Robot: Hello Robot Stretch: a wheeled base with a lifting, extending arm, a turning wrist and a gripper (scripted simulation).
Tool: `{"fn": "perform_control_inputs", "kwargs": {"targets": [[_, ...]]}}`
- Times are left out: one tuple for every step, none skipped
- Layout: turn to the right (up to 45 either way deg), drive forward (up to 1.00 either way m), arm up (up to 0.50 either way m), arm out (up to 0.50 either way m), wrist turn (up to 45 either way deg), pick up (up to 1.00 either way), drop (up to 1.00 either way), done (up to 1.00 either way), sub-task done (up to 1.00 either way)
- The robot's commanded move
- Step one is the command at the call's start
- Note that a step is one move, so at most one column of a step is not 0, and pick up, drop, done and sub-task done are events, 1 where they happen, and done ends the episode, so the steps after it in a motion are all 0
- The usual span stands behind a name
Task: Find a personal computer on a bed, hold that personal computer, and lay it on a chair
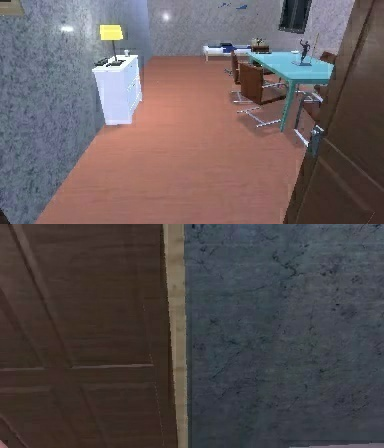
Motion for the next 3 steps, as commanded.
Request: {"fn": "perform_control_inputs", "kwargs": {"targets": [[0.0,1.00,0.00,0.00,0.0,0.00,0.00,0.00,0.00],[0.0,1.00,0.00,0.00,0.0,0.00,0.00,0.00,0.00],[0.0,1.00,0.00,0.00,0.0,0.00,0.00,0.00,0.00]]}}
